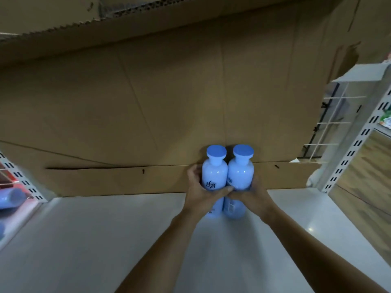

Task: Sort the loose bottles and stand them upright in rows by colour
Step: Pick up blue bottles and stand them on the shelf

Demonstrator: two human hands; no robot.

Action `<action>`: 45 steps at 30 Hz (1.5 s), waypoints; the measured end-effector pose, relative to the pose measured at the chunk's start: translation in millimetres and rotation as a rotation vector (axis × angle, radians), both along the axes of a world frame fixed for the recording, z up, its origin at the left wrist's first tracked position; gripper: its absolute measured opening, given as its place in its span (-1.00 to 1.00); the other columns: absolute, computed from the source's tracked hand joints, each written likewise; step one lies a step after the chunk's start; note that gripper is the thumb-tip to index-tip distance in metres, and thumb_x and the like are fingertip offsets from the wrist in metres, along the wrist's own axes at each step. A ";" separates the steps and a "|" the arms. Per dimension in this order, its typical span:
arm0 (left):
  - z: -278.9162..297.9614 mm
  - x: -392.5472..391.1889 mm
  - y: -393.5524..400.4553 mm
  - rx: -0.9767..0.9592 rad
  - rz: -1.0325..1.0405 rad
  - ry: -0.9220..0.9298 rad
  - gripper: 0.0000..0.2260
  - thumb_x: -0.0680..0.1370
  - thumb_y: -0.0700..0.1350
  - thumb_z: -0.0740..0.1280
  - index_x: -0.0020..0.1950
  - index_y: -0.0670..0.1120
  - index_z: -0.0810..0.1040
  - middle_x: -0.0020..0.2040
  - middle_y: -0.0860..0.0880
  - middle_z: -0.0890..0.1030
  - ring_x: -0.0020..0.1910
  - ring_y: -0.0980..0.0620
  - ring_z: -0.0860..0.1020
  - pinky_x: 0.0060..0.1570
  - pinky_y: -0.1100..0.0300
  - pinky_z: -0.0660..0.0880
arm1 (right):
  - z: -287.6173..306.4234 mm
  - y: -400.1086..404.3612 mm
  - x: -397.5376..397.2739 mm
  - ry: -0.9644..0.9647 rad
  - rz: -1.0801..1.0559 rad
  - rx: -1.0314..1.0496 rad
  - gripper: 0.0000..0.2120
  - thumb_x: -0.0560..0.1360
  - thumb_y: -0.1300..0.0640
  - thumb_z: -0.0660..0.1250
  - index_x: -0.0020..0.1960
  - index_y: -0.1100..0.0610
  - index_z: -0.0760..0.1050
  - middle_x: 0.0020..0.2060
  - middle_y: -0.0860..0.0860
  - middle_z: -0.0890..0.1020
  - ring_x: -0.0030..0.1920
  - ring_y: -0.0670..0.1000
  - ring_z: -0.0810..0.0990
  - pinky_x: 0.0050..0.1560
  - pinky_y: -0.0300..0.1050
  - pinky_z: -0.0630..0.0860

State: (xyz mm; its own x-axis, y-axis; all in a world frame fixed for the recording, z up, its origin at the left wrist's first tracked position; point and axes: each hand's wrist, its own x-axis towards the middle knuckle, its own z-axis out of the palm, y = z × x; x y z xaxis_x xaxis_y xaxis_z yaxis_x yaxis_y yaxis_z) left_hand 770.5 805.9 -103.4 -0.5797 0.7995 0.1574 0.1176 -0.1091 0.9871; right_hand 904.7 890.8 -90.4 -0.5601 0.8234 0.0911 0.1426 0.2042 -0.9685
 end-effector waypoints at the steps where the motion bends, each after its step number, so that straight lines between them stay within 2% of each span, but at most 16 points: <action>1: 0.3 -0.2 1.2 -0.020 -0.001 -0.011 -0.24 0.16 -0.12 0.66 0.20 -0.01 0.28 0.19 0.06 0.50 0.10 0.20 0.58 0.02 0.13 0.60 | 0.6 2.0 1.3 -0.020 -0.004 0.000 -0.43 0.14 0.20 0.57 0.11 0.07 0.49 0.00 0.13 0.64 0.03 0.11 0.64 0.05 0.11 0.61; 4: 3.4 1.7 1.1 -0.057 -0.016 -0.012 -0.27 0.14 -0.07 0.66 0.16 -0.04 0.33 0.15 0.00 0.53 0.06 0.17 0.60 -0.06 0.19 0.60 | -1.6 3.7 5.9 -0.049 -0.006 0.009 -0.37 0.12 0.14 0.60 0.15 0.02 0.47 -0.01 0.00 0.66 0.03 0.00 0.65 0.02 0.03 0.61; 6: 1.8 3.8 0.1 -0.044 -0.004 -0.011 -0.35 0.23 -0.17 0.64 0.17 -0.10 0.33 0.15 -0.03 0.53 0.06 0.14 0.58 -0.11 0.29 0.56 | 1.0 3.6 7.3 -0.063 -0.037 0.032 -0.35 0.10 0.15 0.59 0.14 0.04 0.45 -0.02 -0.01 0.65 0.02 -0.01 0.64 0.00 0.01 0.60; 9: -1.4 7.7 -3.5 -0.026 0.038 0.017 -0.42 0.29 -0.16 0.61 0.17 -0.09 0.36 0.16 -0.02 0.47 0.10 0.08 0.55 -0.04 0.26 0.56 | 3.4 3.1 4.2 -0.070 -0.001 0.028 -0.60 0.22 0.43 0.45 -0.05 0.11 0.44 -0.12 0.13 0.61 -0.09 0.03 0.61 -0.10 -0.05 0.57; 11: -1.1 8.7 -6.3 -0.049 0.104 0.069 -0.45 0.27 -0.06 0.62 0.15 0.02 0.42 0.12 0.06 0.38 0.12 0.11 0.50 0.08 0.22 0.52 | 3.6 0.4 0.7 -0.077 0.001 0.018 -0.68 0.22 0.41 0.43 -0.14 0.14 0.44 -0.19 0.11 0.57 -0.14 0.03 0.56 -0.15 -0.12 0.55; 13: -0.5 7.1 -9.0 -0.046 0.086 0.071 -0.49 0.28 -0.08 0.62 0.11 0.10 0.46 0.08 0.14 0.43 0.09 0.14 0.54 0.07 0.19 0.54 | 3.2 -1.0 -0.9 -0.073 -0.019 0.001 -0.58 0.13 0.21 0.54 -0.06 0.13 0.50 -0.12 0.06 0.64 -0.07 0.03 0.63 -0.05 -0.07 0.60; 16: 0.1 3.7 -15.0 -0.031 0.027 0.023 -0.36 0.26 -0.09 0.59 0.27 0.07 0.40 0.13 0.15 0.55 0.10 0.19 0.57 0.07 0.23 0.55 | 2.9 -1.4 2.3 -0.083 -0.050 0.003 -0.37 0.08 0.03 0.63 0.09 0.02 0.48 -0.06 -0.03 0.67 -0.03 -0.04 0.66 -0.05 -0.04 0.61; 19: 2.6 -0.9 -18.6 -0.061 -0.058 0.038 -0.46 0.38 -0.23 0.53 0.26 0.02 0.37 0.10 0.14 0.55 0.05 0.22 0.55 -0.04 0.43 0.49 | 6.7 -3.9 7.4 -0.089 -0.071 -0.001 -0.36 0.15 0.20 0.57 0.17 0.08 0.40 -0.01 0.00 0.63 0.00 -0.01 0.63 0.00 0.00 0.59; 21: 6.3 1.2 -15.3 -0.097 -0.117 0.039 -0.46 0.34 -0.16 0.57 0.22 0.01 0.40 0.11 0.10 0.57 0.10 0.15 0.57 0.02 0.34 0.52 | 10.3 -4.6 9.3 -0.102 -0.017 -0.004 -0.50 0.22 0.34 0.45 0.13 0.21 0.43 -0.06 0.04 0.62 -0.03 0.02 0.60 -0.04 -0.07 0.56; 23: 7.4 7.7 -9.5 -0.111 -0.088 0.027 -0.30 0.18 0.01 0.65 0.21 -0.04 0.42 0.13 0.00 0.60 0.14 0.09 0.60 0.10 0.08 0.58 | 16.4 -7.9 9.9 -0.102 0.030 -0.012 -0.62 0.27 0.44 0.38 0.07 0.34 0.43 -0.17 0.09 0.56 -0.13 0.01 0.53 -0.18 -0.18 0.51; 27: 7.6 10.8 -5.8 -0.112 0.034 -0.028 -0.16 0.07 0.02 0.69 0.20 -0.05 0.32 0.12 0.06 0.54 0.08 0.13 0.59 0.05 0.06 0.60 | 18.0 -7.9 12.0 -0.078 0.016 0.000 -0.46 0.20 0.26 0.57 0.13 0.12 0.47 -0.03 0.06 0.64 -0.01 0.01 0.63 -0.04 -0.11 0.61; 31: 10.9 -2.5 -12.3 -0.204 -0.011 0.049 -0.19 -0.02 0.18 0.66 0.15 0.07 0.46 0.16 0.02 0.57 0.13 0.07 0.58 0.08 0.05 0.59 | 12.4 -3.6 15.5 -0.097 -0.078 0.035 -0.39 0.19 0.22 0.58 0.16 0.11 0.40 -0.01 0.00 0.61 0.03 0.00 0.60 0.01 -0.02 0.56; 35: 15.3 -7.6 -22.1 -0.184 -0.068 0.026 -0.42 0.24 -0.17 0.62 0.20 0.00 0.49 0.11 0.01 0.63 0.07 0.10 0.61 0.03 0.21 0.56 | 13.5 -5.9 14.2 -0.120 -0.039 -0.035 -0.42 0.24 0.36 0.50 0.18 0.13 0.37 0.05 0.07 0.57 0.08 0.05 0.56 0.00 -0.06 0.51; 38: 14.7 -1.2 -22.6 -0.137 -0.058 0.052 -0.31 0.16 -0.11 0.64 0.23 0.00 0.43 0.13 0.05 0.62 0.11 0.11 0.60 0.11 0.09 0.57 | 11.8 -12.7 5.2 -0.106 -0.052 -0.028 -0.25 0.05 0.10 0.63 0.18 -0.05 0.42 0.08 0.00 0.57 0.10 0.00 0.55 0.05 -0.05 0.54; 42: 13.0 10.9 -24.6 -0.167 -0.017 0.060 -0.30 0.09 0.06 0.65 0.12 0.07 0.39 0.10 0.08 0.58 0.07 0.13 0.59 0.03 0.16 0.57 | 12.6 -16.2 12.0 -0.075 -0.105 0.035 -0.38 0.23 0.26 0.55 0.19 0.05 0.36 -0.04 -0.09 0.53 -0.02 -0.07 0.53 -0.10 -0.19 0.47; 45: 14.9 6.6 -23.9 -0.149 -0.002 0.090 -0.50 0.25 -0.18 0.62 0.11 -0.08 0.51 -0.04 0.07 0.61 -0.06 0.12 0.60 -0.18 0.39 0.51 | 11.5 -9.4 22.3 -0.080 -0.050 0.003 -0.37 0.28 0.30 0.52 0.25 0.09 0.32 0.08 0.02 0.57 0.09 0.00 0.56 0.08 -0.03 0.52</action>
State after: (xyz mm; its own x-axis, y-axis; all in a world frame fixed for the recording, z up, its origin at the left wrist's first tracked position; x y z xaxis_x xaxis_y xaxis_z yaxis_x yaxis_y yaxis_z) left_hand 777.1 782.1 -88.6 -0.5674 0.8187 0.0878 0.2059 0.0378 0.9779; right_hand 927.0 881.4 -78.8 -0.5236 0.8505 0.0502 0.2299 0.1979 -0.9529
